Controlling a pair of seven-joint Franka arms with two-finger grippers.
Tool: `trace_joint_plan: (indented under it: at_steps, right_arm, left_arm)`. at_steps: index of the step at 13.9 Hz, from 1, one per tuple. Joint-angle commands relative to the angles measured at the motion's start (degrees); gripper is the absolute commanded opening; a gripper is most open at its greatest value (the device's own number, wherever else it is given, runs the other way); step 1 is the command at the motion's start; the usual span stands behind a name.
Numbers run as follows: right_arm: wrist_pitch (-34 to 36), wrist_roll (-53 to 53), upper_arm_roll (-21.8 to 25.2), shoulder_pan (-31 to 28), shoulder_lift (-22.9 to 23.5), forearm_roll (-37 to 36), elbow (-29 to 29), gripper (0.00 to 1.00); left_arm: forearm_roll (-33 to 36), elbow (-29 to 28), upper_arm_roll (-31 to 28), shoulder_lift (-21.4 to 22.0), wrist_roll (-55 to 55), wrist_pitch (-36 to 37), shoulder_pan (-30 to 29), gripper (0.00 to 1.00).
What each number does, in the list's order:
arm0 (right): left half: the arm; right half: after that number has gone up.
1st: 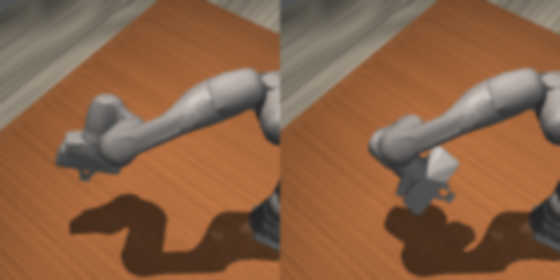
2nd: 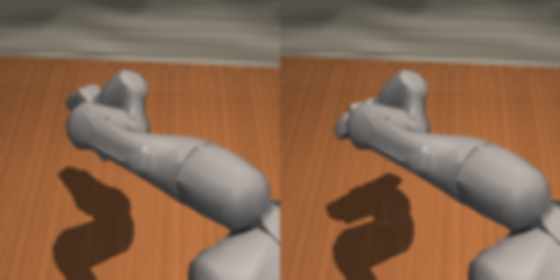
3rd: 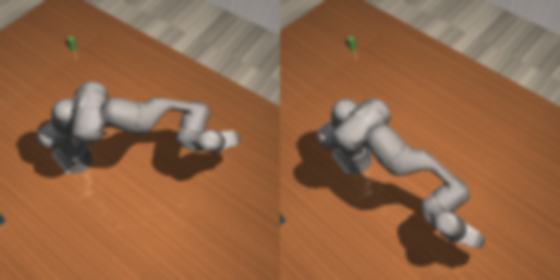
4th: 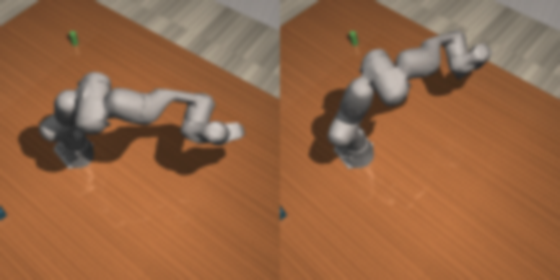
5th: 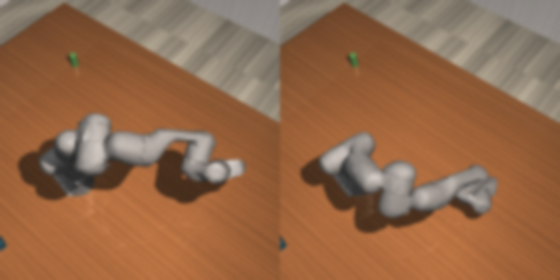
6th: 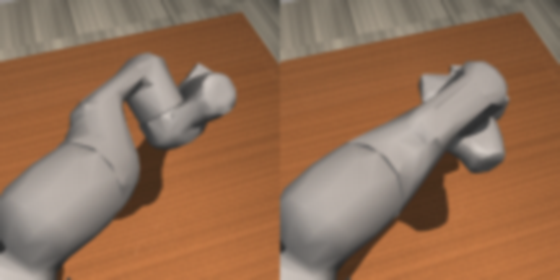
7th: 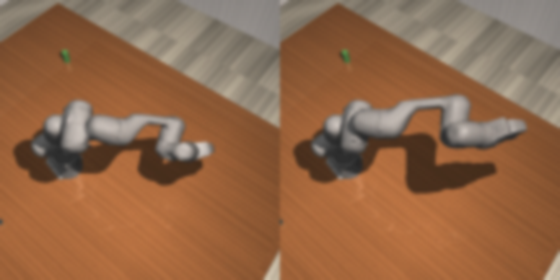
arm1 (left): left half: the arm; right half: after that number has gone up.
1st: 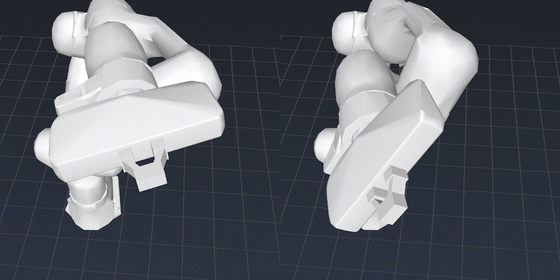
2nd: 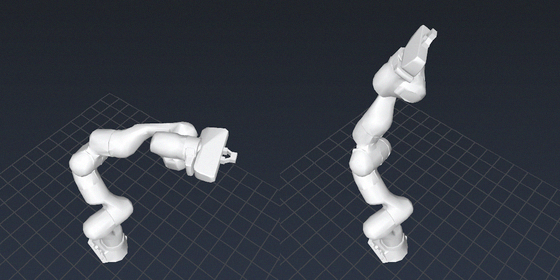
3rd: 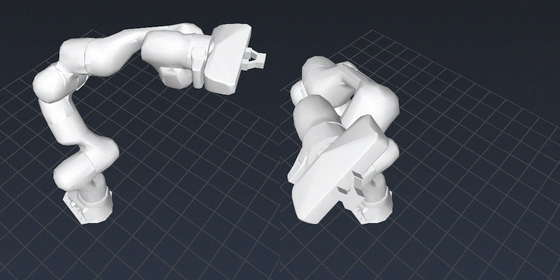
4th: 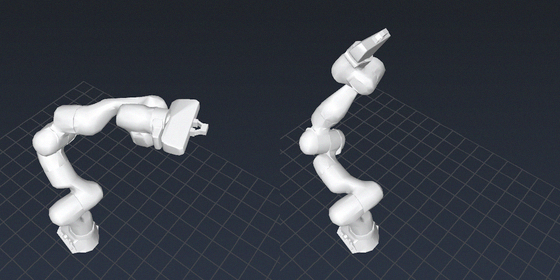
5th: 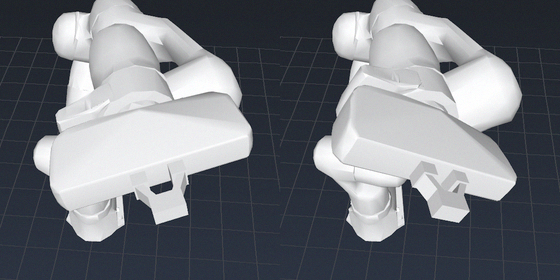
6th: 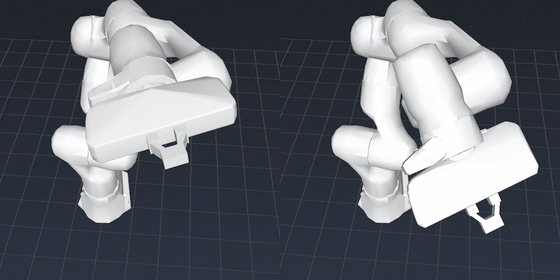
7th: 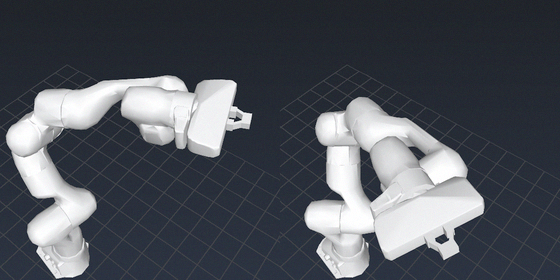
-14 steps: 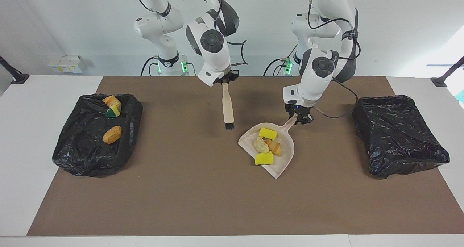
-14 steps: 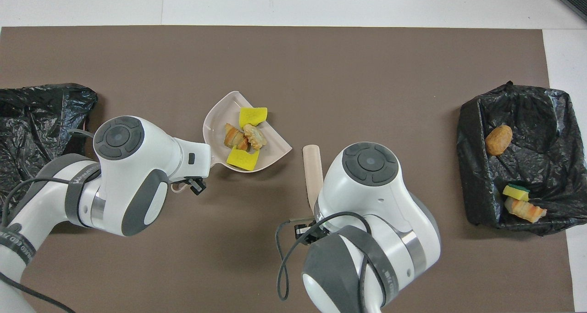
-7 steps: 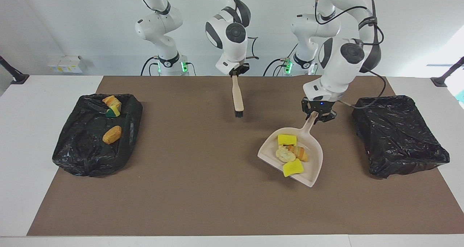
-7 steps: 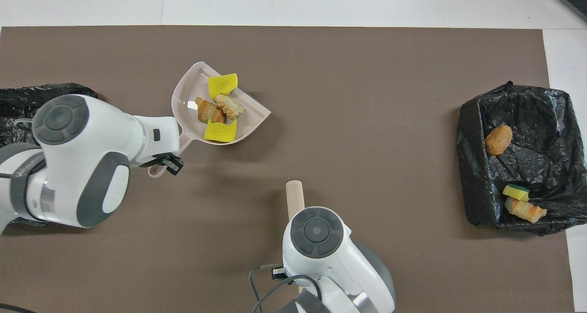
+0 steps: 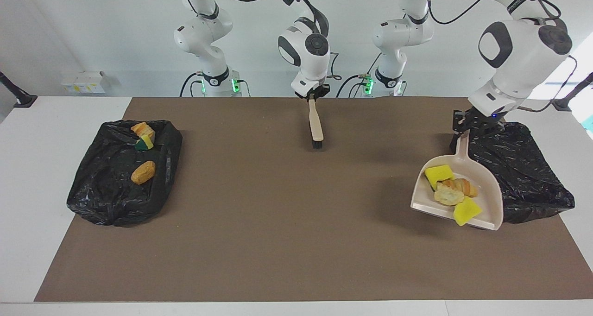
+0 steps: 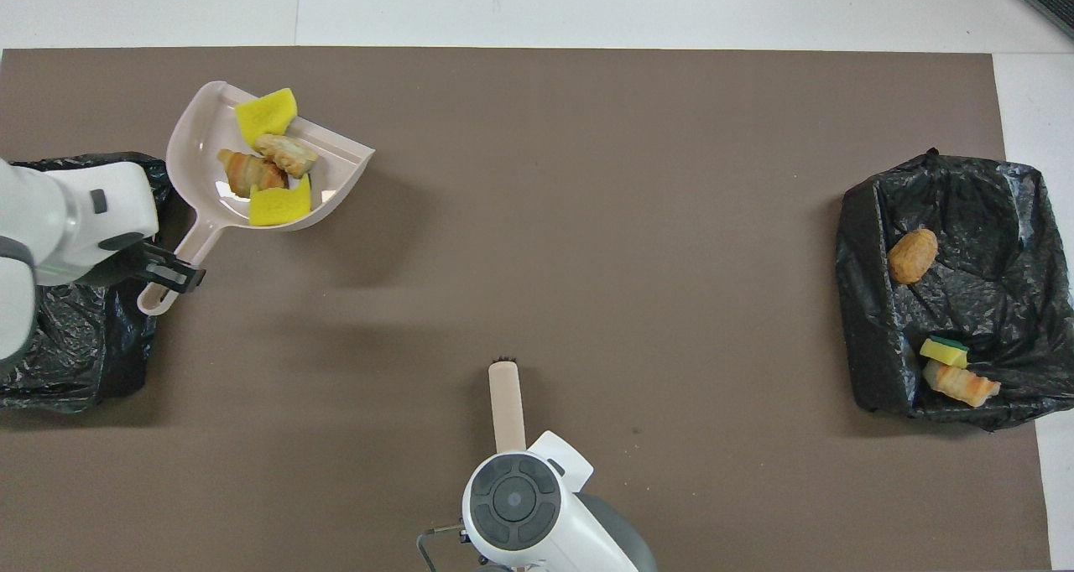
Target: Sweep and dump trash in bin
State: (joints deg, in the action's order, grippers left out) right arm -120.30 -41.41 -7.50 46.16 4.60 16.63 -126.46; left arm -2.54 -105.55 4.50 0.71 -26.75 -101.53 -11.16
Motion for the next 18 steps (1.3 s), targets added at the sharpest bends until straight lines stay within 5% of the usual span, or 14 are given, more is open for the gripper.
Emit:
trace_joint_plan:
  at_steps: [1, 2, 3, 5, 12, 18]
  right_arm:
    - [-1.1, -0.4, 0.1, 0.2, 0.7, 0.7, 0.0, 0.0]
    - [-0.4, -0.8, 0.1, 0.1, 1.1, 0.8, 0.7, 0.0]
    - [0.1, -1.0, 0.1, -0.4, 1.7, 1.1, 1.5, 0.15]
    - [4.6, -1.0, 0.2, -0.5, 2.3, 1.1, 4.2, 1.0]
    - [14.7, 0.0, 0.7, -4.2, 2.9, -3.2, 14.5, 1.0]
    - [29.6, 13.4, 0.8, -15.5, 2.0, -8.8, 25.6, 1.0]
  left_arm:
    - [0.2, 4.6, 0.9, -1.1, -6.9, 4.8, -6.3, 0.0]
    - [0.3, 5.0, 0.9, -1.4, -8.8, 5.5, -9.1, 0.0]
    - [1.1, 5.4, 0.9, -1.5, -10.2, 6.5, -12.8, 0.0]
    - [2.4, 6.5, 0.9, -1.8, -13.0, 6.7, -16.5, 0.0]
    - [16.9, 8.5, -0.8, -2.9, -38.3, 7.8, -24.5, 0.0]
    - [33.3, 8.6, -0.6, -4.4, -48.5, 0.7, -19.3, 0.0]
